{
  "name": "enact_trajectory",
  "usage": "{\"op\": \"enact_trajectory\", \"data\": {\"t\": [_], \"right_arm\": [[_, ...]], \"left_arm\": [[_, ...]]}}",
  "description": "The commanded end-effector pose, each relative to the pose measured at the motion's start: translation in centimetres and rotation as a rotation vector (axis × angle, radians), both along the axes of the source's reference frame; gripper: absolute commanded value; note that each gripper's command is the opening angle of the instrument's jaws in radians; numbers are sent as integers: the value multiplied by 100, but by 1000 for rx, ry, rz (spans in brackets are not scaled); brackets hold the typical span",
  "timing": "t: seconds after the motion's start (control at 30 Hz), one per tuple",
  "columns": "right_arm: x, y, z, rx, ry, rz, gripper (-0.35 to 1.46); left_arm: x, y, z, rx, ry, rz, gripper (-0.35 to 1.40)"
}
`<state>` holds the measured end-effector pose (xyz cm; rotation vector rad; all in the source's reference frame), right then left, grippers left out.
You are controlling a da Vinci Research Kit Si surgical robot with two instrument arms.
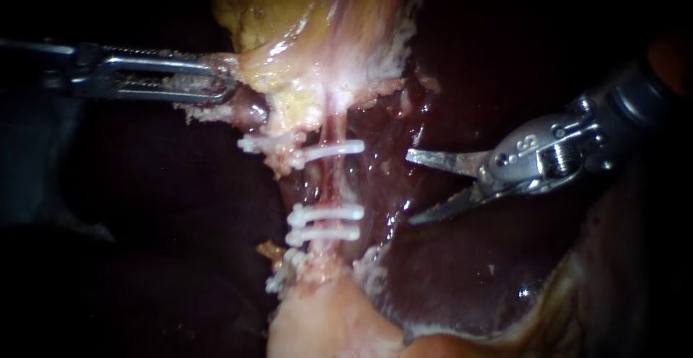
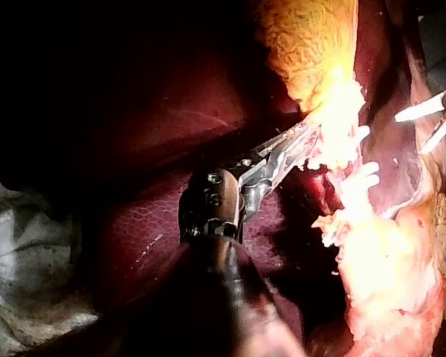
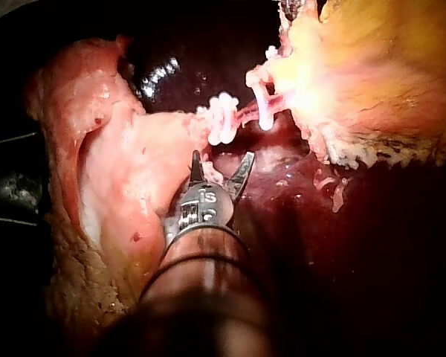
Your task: Go to the cutting position right tube
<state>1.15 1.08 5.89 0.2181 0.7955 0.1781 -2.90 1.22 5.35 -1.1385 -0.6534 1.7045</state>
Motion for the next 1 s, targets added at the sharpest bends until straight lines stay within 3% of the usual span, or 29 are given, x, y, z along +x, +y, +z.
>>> {"op": "enact_trajectory", "data": {"t": [0.03,0.2,0.43,0.57,0.7,0.77,0.83,1.0], "right_arm": [[1,0,0,0,0,0,145],[1,0,0,2,2,-1,145],[1,0,0,6,5,-5,145],[2,0,0,14,7,-13,145],[8,0,0,37,46,-22,145],[13,-1,-1,82,68,-8,145],[19,-1,-1,127,87,-18,145],[33,-2,1,188,113,10,145]], "left_arm": [[2,2,-3,3,-2,0,-35],[19,13,-25,17,-6,7,-35],[40,27,-56,24,-15,-31,-35],[45,28,-59,24,-17,-34,-35],[44,26,-58,23,-16,-35,-35],[44,26,-57,22,-16,-35,-35],[44,25,-57,22,-16,-35,-35],[43,24,-55,21,-15,-35,-35]]}}
